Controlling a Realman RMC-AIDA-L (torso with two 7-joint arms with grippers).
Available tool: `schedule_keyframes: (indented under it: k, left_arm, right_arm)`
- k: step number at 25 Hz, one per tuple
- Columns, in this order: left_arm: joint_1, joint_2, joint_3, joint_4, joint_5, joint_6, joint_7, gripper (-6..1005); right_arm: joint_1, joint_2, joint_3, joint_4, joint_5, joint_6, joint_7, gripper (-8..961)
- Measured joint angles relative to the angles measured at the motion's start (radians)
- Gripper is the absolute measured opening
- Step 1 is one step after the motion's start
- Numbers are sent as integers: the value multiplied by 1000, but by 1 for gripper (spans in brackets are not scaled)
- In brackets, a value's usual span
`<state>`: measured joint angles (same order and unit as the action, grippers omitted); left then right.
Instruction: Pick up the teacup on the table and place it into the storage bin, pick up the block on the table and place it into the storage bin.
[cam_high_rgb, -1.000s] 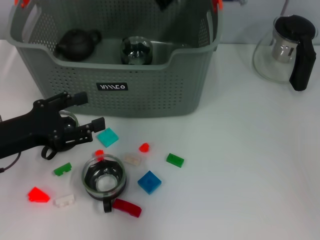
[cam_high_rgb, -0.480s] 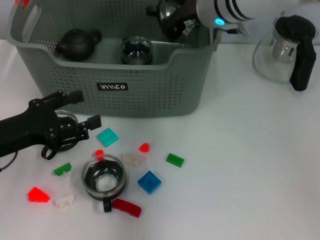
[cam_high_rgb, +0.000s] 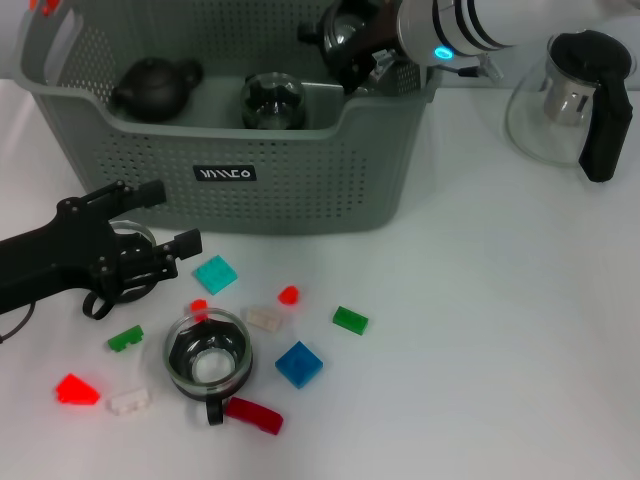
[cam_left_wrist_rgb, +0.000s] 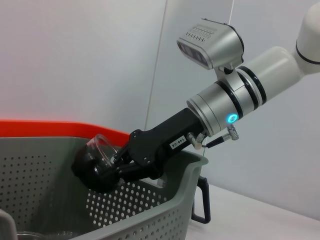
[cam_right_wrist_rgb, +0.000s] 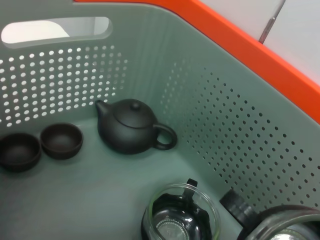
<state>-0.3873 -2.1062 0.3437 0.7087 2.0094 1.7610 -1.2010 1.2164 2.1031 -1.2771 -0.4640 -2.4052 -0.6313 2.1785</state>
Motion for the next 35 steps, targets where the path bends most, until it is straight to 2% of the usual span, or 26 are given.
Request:
schedule_keyframes:
  k: [12,21,28,30,32,35]
  left_arm:
    - [1,0,0,0,0,1,0,784]
    - [0,0,0,0,0,2,0,781]
    - [1,2,-1,5,0,0,1,779]
    - [1,3,-4,6,0,0,1,778]
    - [1,4,-10,6,0,2,5,777]
    - [0,5,-14,7,0,6,8,776]
  right_arm:
    - [-13,-3,1,-27,-2,-22,32,93]
    - [-22,-5,1,-80,-8,-49,37,503]
    - [-103,-4,7,-331,-1,-64,50,677]
    - [-140,-3,5,-430,11,-63,60,692]
    - [-192,-1,-9,-535,52,-59,60,707]
    - [-314,-3,-55,-714,161,-50,41,714]
